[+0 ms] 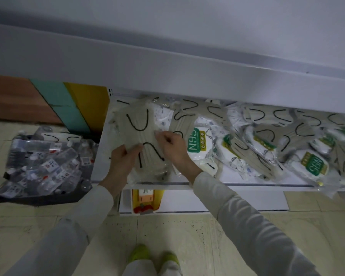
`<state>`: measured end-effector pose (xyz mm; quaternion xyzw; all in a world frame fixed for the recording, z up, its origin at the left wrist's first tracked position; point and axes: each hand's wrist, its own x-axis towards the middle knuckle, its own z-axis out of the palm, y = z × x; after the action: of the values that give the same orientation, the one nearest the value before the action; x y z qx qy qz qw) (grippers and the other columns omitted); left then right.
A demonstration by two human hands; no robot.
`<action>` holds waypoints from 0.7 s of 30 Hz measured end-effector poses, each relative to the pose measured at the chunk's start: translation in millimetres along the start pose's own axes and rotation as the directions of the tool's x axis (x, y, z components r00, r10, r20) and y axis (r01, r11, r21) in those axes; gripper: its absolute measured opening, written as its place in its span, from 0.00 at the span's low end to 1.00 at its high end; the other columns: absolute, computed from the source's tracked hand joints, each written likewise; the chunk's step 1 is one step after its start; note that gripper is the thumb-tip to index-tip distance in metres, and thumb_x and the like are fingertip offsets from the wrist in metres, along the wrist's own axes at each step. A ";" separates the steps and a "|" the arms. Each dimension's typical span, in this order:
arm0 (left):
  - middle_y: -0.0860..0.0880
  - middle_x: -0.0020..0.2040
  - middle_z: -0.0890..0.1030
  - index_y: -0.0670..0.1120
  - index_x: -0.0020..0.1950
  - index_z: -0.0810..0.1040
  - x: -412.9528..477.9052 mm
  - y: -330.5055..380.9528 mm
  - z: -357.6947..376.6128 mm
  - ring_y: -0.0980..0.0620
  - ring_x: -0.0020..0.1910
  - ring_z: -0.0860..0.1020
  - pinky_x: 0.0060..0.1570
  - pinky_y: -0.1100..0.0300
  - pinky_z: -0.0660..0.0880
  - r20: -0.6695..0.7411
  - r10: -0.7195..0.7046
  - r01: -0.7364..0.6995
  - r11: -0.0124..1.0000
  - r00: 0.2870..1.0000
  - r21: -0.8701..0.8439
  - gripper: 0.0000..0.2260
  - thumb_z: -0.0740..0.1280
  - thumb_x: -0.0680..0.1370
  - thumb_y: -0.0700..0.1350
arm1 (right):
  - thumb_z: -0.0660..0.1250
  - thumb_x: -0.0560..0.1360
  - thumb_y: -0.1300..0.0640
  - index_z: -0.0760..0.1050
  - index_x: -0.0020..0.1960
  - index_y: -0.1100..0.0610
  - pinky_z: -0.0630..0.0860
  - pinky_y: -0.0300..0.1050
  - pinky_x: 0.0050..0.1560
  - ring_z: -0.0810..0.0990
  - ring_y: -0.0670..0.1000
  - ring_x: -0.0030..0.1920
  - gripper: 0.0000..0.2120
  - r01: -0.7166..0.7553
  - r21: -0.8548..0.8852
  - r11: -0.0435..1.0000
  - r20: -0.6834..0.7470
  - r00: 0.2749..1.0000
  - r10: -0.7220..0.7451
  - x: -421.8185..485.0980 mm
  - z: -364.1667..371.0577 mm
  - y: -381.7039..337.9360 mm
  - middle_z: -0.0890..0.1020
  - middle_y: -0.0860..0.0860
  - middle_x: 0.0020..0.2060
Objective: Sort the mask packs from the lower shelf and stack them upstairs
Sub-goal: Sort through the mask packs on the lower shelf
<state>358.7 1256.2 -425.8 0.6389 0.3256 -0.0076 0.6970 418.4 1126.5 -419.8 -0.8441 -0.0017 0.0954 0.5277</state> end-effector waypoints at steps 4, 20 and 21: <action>0.49 0.51 0.80 0.44 0.60 0.75 4.9 -6.3 -9.3 0.52 0.49 0.78 0.51 0.57 0.77 0.005 0.019 -0.018 0.999 1.000 -0.042 0.11 0.66 0.78 0.43 | 0.61 0.77 0.52 0.74 0.60 0.62 0.72 0.52 0.57 0.76 0.60 0.58 0.17 -0.295 -0.541 0.787 -0.345 0.932 0.112 30.0 -31.8 11.3 0.78 0.60 0.56; 0.44 0.57 0.78 0.40 0.66 0.71 6.1 -12.0 -27.5 0.48 0.51 0.78 0.44 0.60 0.78 0.023 0.106 -0.106 0.994 0.994 -0.004 0.17 0.65 0.78 0.37 | 0.62 0.75 0.58 0.71 0.62 0.64 0.70 0.42 0.45 0.77 0.58 0.58 0.17 -0.470 -0.219 0.855 -0.279 0.870 0.407 51.6 -34.9 -1.9 0.78 0.58 0.59; 0.45 0.56 0.78 0.40 0.67 0.71 5.7 -12.3 -27.2 0.50 0.50 0.78 0.42 0.63 0.76 0.022 0.109 -0.109 0.994 0.994 -0.012 0.17 0.64 0.78 0.37 | 0.62 0.75 0.58 0.71 0.62 0.64 0.71 0.44 0.47 0.77 0.59 0.58 0.17 -0.482 -0.190 0.856 -0.297 0.859 0.418 51.2 -39.8 -2.1 0.77 0.59 0.59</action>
<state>345.8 1280.6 -438.6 0.6519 0.2825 0.0249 0.7033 475.4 1097.3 -409.1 -0.8869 0.2498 0.1110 0.3724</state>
